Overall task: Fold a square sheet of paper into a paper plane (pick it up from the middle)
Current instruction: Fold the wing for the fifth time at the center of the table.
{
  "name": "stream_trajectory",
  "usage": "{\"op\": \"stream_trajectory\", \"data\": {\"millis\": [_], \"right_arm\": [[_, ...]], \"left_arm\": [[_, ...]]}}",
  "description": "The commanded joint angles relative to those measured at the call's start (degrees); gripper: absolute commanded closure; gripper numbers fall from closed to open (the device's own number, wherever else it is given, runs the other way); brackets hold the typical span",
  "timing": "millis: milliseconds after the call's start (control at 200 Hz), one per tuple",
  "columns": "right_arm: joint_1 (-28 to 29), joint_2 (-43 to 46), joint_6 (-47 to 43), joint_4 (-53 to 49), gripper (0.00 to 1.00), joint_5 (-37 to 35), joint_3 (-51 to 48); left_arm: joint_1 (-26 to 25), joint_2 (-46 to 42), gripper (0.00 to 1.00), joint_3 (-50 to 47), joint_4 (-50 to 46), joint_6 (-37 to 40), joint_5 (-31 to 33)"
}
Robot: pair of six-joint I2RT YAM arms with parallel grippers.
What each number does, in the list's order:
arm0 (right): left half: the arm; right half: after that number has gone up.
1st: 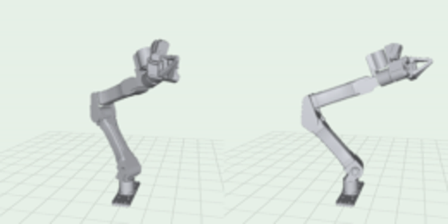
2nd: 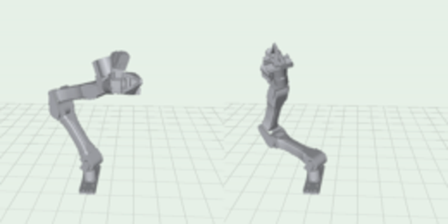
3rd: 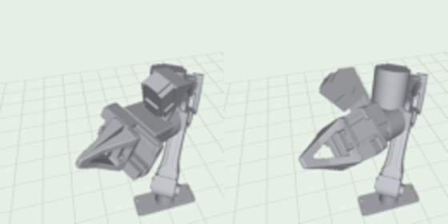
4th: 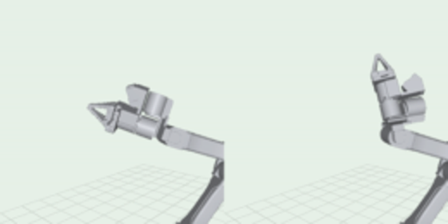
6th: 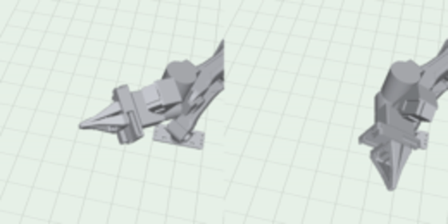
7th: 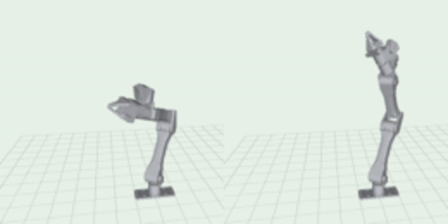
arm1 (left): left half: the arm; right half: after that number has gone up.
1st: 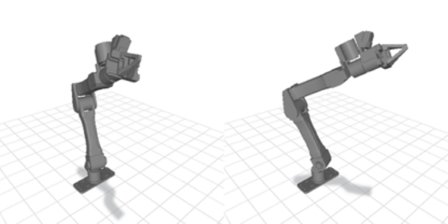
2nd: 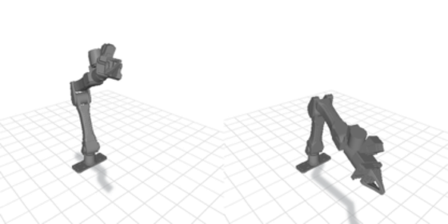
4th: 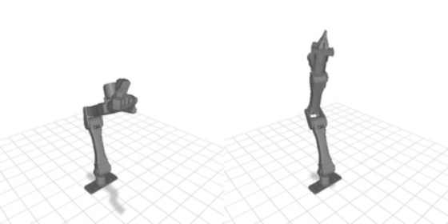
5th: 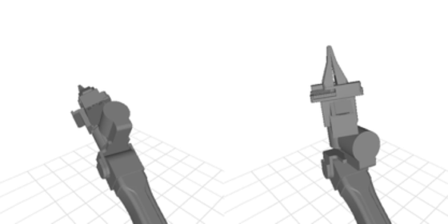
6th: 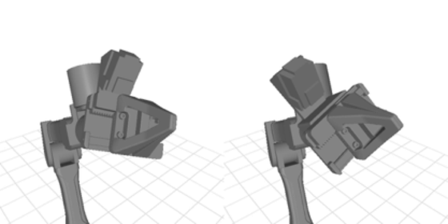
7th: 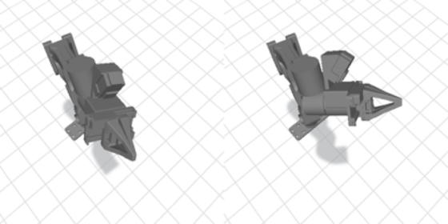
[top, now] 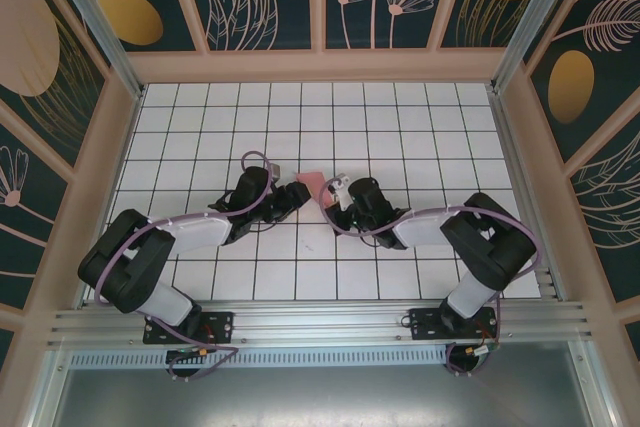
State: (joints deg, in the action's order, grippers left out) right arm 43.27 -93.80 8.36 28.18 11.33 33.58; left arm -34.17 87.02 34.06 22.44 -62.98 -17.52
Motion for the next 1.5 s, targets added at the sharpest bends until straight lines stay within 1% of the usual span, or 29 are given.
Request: {"op": "stream_trajectory", "data": {"millis": [0,140,305,435,631,696,821,1001,1016,1086,1471,1491], "right_arm": [[-2.26,-2.09,7.26,4.74,1.00,10.67,-1.07],[-4.65,-5.66,12.62,7.99,1.00,17.57,-0.51],[-6.85,-9.61,18.41,12.20,1.00,21.61,-0.26],[-8.28,-10.75,24.17,19.01,1.00,24.36,-2.23],[-8.93,-11.28,27.60,22.47,1.00,24.70,-3.60],[-9.22,-11.65,29.10,23.28,1.00,23.65,-4.00],[-10.08,-12.16,32.22,26.10,1.00,23.04,-5.08],[-10.82,-13.34,34.00,26.15,1.00,24.04,-4.92],[-10.88,-13.46,34.15,26.28,1.00,24.15,-4.92],[-11.18,-14.06,35.32,27.39,1.00,24.76,-5.19],[-11.45,-12.91,36.44,27.08,1.00,24.13,-5.53],[-11.45,-12.58,36.32,26.75,0.99,24.03,-5.54]], "left_arm": [[0.11,-0.90,0.42,1.28,0.16,2.77,-0.44],[0.12,0.83,0.43,2.88,1.38,3.86,-2.87],[0.08,3.73,0.47,4.12,3.07,4.12,-4.85],[0.11,4.50,0.48,4.34,4.40,4.43,-5.29],[0.08,5.55,0.48,4.91,5.73,4.88,-6.34],[0.12,6.49,0.49,5.54,5.79,5.03,-6.92],[0.09,8.47,0.49,7.00,5.94,5.67,-7.97],[0.15,10.88,0.48,9.79,6.63,6.66,-8.87],[0.08,12.41,0.48,10.18,6.76,6.78,-9.11],[0.09,14.13,0.48,11.42,7.36,7.25,-9.97],[0.13,18.75,0.48,14.10,7.80,9.31,-9.47],[0.11,18.92,0.48,14.18,7.72,9.43,-9.44]]}}
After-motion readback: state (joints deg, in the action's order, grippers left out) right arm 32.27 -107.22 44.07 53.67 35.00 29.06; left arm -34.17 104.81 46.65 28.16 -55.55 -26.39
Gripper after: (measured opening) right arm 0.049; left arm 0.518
